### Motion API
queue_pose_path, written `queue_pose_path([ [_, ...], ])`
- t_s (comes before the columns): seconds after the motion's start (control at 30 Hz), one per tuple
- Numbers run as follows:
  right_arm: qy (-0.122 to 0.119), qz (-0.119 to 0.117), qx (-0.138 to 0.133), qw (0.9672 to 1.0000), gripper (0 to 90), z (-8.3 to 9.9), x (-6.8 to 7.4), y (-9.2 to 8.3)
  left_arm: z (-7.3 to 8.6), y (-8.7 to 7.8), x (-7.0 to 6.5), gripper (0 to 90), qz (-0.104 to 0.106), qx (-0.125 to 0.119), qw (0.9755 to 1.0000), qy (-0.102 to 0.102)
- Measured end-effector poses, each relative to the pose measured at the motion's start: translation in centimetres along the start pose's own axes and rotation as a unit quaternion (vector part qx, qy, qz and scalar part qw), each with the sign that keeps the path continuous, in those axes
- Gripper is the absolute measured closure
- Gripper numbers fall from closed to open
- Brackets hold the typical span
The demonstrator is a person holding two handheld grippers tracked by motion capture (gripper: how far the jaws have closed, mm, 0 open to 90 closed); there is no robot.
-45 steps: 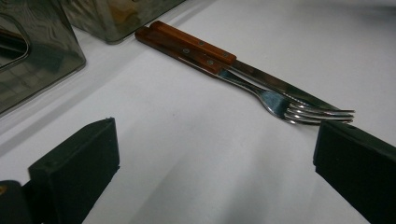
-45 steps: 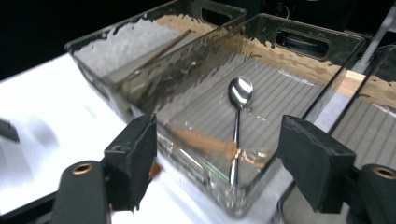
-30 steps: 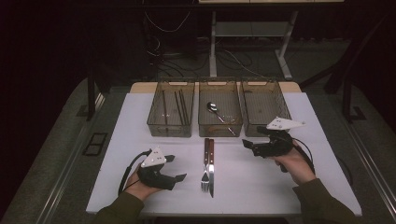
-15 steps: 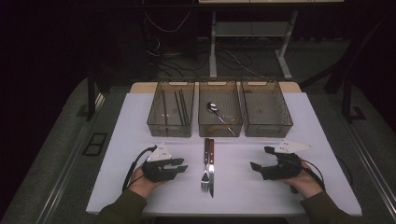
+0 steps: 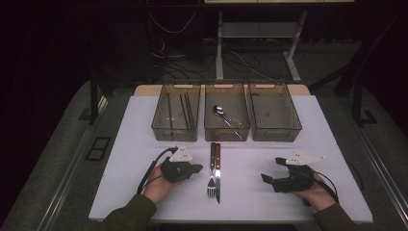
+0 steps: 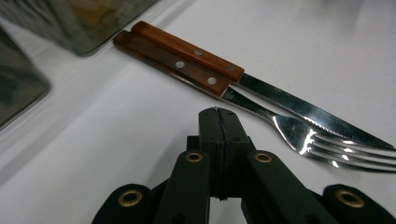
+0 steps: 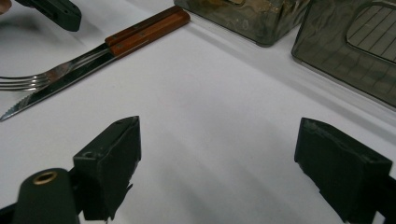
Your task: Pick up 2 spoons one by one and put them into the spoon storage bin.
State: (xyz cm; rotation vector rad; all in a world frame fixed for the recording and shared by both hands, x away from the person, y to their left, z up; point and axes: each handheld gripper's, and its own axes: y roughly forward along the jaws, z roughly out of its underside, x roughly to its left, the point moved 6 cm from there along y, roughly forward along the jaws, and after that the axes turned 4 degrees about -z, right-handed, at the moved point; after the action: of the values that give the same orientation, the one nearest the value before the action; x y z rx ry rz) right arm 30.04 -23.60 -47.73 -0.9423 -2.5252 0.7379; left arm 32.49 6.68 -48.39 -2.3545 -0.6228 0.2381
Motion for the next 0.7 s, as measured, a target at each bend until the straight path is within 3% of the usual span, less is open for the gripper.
queue_pose_path([
  [0.3,0.0,0.002,-0.008,1.0,14.7,-0.3,0.0,-0.3,-0.7,2.1,-1.1,89.2,0.018,0.012,0.9997,0.013],
  [0.37,0.0,0.003,-0.009,1.0,14.8,-0.3,-0.1,-0.3,-0.7,2.2,-1.1,89.1,0.02,0.017,0.9994,0.021],
  [0.7,-0.001,0.003,-0.015,0.9999,14.7,-0.4,-0.1,-0.4,-0.7,2.2,-1.6,89.2,0.034,0.014,0.9993,0.012],
])
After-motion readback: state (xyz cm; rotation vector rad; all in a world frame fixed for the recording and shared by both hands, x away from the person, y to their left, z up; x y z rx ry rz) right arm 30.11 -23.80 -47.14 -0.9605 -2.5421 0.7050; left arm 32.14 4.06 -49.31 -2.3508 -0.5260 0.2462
